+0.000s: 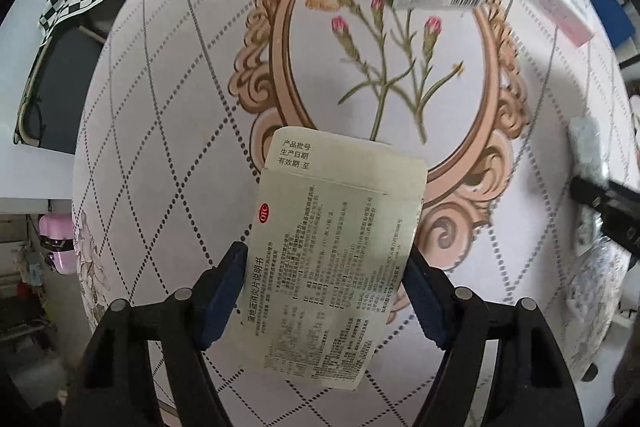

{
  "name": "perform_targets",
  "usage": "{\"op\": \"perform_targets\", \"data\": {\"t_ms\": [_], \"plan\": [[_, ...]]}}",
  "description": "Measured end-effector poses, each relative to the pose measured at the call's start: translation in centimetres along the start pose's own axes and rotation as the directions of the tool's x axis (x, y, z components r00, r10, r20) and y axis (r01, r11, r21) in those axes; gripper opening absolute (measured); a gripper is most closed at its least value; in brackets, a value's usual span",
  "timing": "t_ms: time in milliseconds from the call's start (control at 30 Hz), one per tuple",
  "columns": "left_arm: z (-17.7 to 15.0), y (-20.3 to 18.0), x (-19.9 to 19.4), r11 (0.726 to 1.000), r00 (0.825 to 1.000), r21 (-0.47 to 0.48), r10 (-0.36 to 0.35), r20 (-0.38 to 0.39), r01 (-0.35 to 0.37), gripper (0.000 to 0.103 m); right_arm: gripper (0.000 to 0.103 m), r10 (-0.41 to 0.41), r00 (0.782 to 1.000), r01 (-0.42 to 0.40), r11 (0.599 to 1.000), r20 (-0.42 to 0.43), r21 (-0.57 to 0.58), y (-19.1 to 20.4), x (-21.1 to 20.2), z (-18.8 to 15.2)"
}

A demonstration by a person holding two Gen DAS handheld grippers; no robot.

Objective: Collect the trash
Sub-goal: 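Grasp the cream medicine leaflet with the left tool while the right tool grasps the crumpled foil blister, then carry the leaflet and foil blister down to the bin and release both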

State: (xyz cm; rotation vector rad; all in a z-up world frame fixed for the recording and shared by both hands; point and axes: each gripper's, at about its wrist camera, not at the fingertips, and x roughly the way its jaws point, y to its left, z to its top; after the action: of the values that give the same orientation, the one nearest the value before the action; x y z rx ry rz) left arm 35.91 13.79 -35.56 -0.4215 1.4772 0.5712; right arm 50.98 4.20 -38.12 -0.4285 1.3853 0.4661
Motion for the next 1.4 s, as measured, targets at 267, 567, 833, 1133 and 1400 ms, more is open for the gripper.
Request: {"op": "perform_targets", "data": {"t_ms": [267,567,833,1133,1400], "plan": [[-1.3,1.0,-5.4,0.995,0.993,-0.089,-0.036,0.110,0.045,0.073,0.066,0.042,0.997,-0.040,0.999,0.069,-0.024,-0.1,-3.8,-1.2],[-1.4,3.5,-10.6,0.993,0.974,-0.085,-0.067,0.217,0.087,0.073,0.066,0.086,0.984,-0.083,0.996,0.156,-0.027,0.5,-9.5,-4.8],[-4.9,5.6,-13.0,0.988,0.950,-0.060,-0.120,0.289,0.144,0.073,0.066,0.097,0.968,-0.096,0.995,0.232,-0.016,1.0,-12.9,-9.1],[-14.2,9.7,-15.6,0.977,0.916,0.032,-0.208,0.344,0.210,0.073,0.066,0.089,0.942,-0.108,0.993,0.324,0.041,4.0,-18.3,-20.7],[-23.7,13.7,-13.1,0.951,0.914,0.075,-0.310,0.260,0.301,0.073,0.066,0.098,0.942,-0.149,0.979,0.321,0.137,7.5,-19.0,-34.0]]}}
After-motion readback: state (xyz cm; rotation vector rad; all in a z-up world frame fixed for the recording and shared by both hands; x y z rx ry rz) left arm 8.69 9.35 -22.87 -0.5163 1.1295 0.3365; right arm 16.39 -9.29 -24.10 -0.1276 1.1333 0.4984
